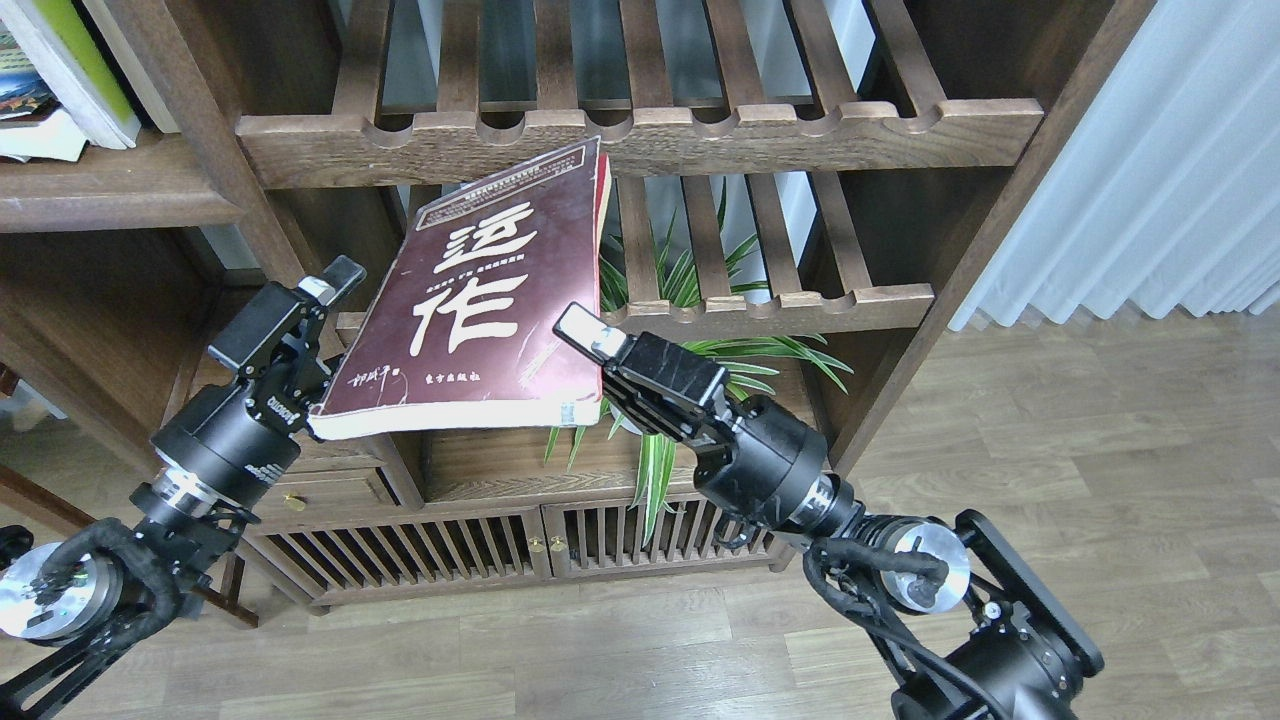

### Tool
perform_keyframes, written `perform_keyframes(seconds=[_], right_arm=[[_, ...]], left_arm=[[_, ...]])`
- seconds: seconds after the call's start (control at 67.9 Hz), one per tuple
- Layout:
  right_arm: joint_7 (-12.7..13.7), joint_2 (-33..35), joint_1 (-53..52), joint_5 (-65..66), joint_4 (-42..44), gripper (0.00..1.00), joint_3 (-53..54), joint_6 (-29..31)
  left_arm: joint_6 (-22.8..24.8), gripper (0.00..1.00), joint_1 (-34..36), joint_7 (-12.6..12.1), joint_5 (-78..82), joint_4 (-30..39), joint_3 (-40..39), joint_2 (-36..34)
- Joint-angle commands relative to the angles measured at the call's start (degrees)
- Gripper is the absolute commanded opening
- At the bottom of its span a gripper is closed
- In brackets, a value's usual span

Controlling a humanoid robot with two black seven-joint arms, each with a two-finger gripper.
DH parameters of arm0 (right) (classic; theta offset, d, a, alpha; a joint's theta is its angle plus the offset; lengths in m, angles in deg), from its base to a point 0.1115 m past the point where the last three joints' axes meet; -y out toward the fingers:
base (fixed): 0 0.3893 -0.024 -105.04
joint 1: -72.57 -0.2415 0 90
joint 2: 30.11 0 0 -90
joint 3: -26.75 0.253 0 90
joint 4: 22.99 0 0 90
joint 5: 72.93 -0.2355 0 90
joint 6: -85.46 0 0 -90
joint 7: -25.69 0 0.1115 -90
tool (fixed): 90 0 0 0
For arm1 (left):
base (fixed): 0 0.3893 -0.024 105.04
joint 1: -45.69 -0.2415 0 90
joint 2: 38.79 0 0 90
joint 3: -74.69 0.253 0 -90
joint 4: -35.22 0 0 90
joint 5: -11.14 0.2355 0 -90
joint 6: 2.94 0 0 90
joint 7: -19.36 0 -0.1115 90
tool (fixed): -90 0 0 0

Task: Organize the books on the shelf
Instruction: 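Pull the maroon book down and grasp its lower edge with the left gripper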

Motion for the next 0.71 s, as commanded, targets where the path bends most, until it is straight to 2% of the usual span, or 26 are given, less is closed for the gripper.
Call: perform_keyframes(seconds=[0.0, 0.265, 0.545, 0.648, 0.692], right_arm=[[0.0, 0.0, 0.0, 0.1, 0.0, 0.0, 0.0, 0.0], [0.0, 0.0, -0.1, 0.1, 0.0, 0.01, 0.1, 0.1], [0.0, 0.0, -0.1, 0.1, -0.1, 0.01, 0.1, 0.1], [0.0, 0.0, 0.2, -0.5, 0.0, 0.01, 0.1, -0.1], [0.0, 0.0, 0.2, -0.7, 0.2, 0.01, 0.1, -0.1]], left_arm=[[0.0, 0.9, 0.7, -0.2, 0.5, 0.0, 0.4, 2.7], [0.0, 0.9, 0.9, -0.1, 6.3, -1.4, 1.2, 8.6], [0.0, 0.9, -2.3, 0.3, 8.0, -4.0, 3.7, 9.1], [0.0, 0.99, -5.0, -0.1, 9.1, -5.4, 3.8, 8.8], [0.0, 1.0, -5.2, 0.0, 9.4, -6.1, 3.7, 8.8]])
